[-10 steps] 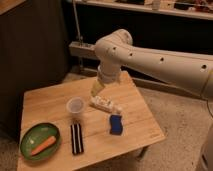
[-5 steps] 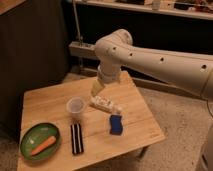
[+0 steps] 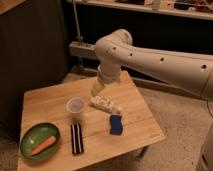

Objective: Place the white sponge in the ceramic cup

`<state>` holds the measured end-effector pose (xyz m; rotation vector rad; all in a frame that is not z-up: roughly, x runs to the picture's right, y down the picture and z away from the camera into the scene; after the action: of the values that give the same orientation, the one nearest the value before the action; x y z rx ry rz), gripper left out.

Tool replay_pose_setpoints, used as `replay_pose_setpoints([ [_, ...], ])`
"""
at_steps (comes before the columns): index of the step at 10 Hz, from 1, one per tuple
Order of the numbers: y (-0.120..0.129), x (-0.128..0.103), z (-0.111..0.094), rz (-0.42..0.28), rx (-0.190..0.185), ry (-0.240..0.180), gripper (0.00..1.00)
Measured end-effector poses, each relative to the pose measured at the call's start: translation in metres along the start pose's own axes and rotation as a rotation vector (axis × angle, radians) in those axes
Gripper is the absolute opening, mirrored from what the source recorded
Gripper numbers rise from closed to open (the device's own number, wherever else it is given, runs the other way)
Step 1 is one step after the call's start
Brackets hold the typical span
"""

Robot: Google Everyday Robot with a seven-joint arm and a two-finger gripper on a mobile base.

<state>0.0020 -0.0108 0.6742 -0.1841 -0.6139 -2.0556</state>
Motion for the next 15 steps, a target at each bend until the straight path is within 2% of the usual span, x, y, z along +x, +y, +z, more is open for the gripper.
replay_pose_setpoints([
  [1, 0.001, -0.001, 0.000, 0.009, -0.003, -0.006, 0.80],
  [2, 0.004, -0.005, 0.007, 0.030, -0.011, -0.029, 0.80],
  [4, 0.010, -0.019, 0.028, 0.077, -0.012, -0.071, 0.80],
  [7, 0.021, -0.053, 0.078, 0.194, 0.024, -0.135, 0.80],
  [10, 0.020, -0.081, 0.125, 0.311, 0.059, -0.158, 0.80],
  [11, 0.020, -0.085, 0.136, 0.340, 0.069, -0.163, 0.80],
  [12, 0.023, -0.091, 0.155, 0.407, 0.070, -0.180, 0.80],
  [15, 0.022, -0.094, 0.186, 0.540, 0.073, -0.214, 0.80],
])
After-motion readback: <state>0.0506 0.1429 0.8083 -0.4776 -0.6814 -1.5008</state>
